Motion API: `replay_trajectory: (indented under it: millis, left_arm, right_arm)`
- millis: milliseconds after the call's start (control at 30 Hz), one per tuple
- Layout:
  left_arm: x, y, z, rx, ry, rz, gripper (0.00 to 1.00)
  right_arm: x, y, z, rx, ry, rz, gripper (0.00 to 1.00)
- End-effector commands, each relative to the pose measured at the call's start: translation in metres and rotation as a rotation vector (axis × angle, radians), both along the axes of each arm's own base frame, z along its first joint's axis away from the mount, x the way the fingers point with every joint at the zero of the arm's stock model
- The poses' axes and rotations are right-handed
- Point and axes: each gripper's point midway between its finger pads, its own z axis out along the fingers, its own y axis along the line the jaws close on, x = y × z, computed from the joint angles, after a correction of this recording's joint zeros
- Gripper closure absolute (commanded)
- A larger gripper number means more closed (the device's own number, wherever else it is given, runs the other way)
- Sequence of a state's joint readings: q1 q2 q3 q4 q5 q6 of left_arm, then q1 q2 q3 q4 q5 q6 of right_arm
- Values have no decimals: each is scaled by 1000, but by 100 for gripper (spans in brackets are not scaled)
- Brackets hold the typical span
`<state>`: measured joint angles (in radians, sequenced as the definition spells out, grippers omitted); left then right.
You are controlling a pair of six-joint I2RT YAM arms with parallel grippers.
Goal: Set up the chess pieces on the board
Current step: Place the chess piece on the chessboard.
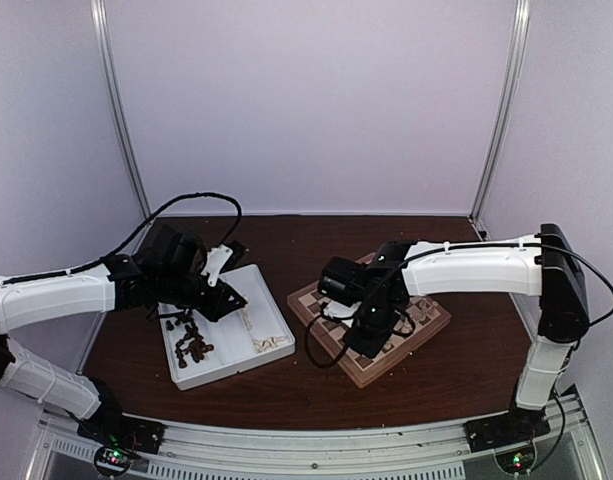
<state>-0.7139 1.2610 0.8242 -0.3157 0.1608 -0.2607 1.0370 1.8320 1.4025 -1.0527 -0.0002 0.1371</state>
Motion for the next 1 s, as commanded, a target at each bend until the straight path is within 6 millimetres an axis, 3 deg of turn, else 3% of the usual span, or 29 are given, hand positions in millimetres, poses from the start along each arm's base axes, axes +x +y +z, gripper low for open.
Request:
replay_trajectory:
  millis: [0,333,633,967]
  left_arm:
    - [5,-1,13,-30,-31,9,91]
    - [4,-1,14,-31,-32,6,91]
    - [5,-3,18,-34,-34,0,91]
    - [5,-3,19,-34,-36,2,91]
  right_arm:
    - [0,5,-9,-2,-2,6,94]
    - [-4,-1,-22,-32,17,1,93]
    - [-10,6,-29,0,54,8,91]
    - [-11,-1,-27,-37,50,15,75]
